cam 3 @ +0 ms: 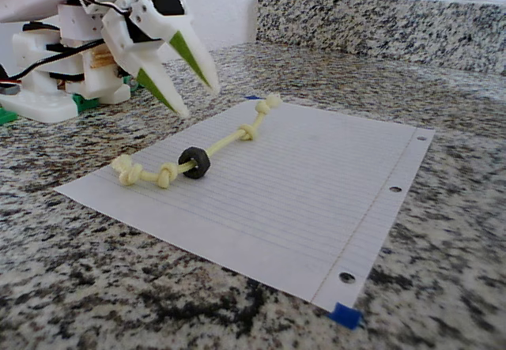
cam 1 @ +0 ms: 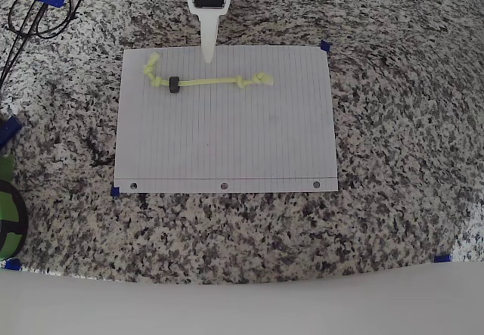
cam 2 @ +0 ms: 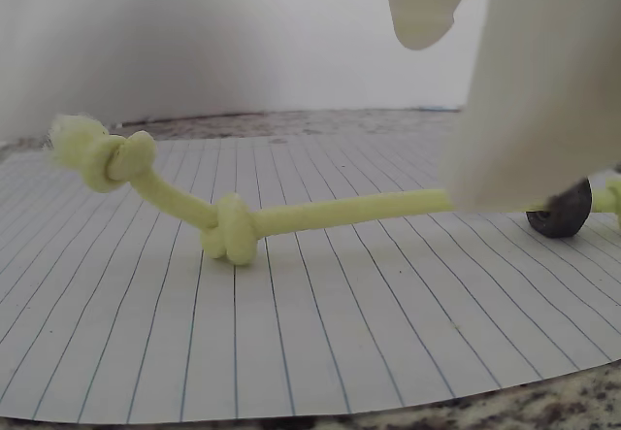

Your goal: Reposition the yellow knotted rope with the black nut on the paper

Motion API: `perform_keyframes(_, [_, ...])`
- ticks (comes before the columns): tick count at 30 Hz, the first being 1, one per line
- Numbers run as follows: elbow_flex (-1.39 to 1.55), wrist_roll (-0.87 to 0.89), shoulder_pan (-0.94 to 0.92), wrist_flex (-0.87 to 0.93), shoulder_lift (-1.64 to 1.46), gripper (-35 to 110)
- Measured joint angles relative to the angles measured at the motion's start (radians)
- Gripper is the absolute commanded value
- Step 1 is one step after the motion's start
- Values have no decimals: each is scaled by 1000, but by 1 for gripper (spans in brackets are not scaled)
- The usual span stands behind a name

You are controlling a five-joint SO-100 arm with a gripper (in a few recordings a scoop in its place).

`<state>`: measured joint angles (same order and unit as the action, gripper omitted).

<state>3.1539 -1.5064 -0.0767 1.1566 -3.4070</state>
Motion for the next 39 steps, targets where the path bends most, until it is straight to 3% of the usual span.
perform_keyframes(31, [-2,0,-12,34,0,56])
perform_keyframes(37, [-2,0,-12,34,0,30])
perform_keyframes(39, [-2,0,-12,34,0,28])
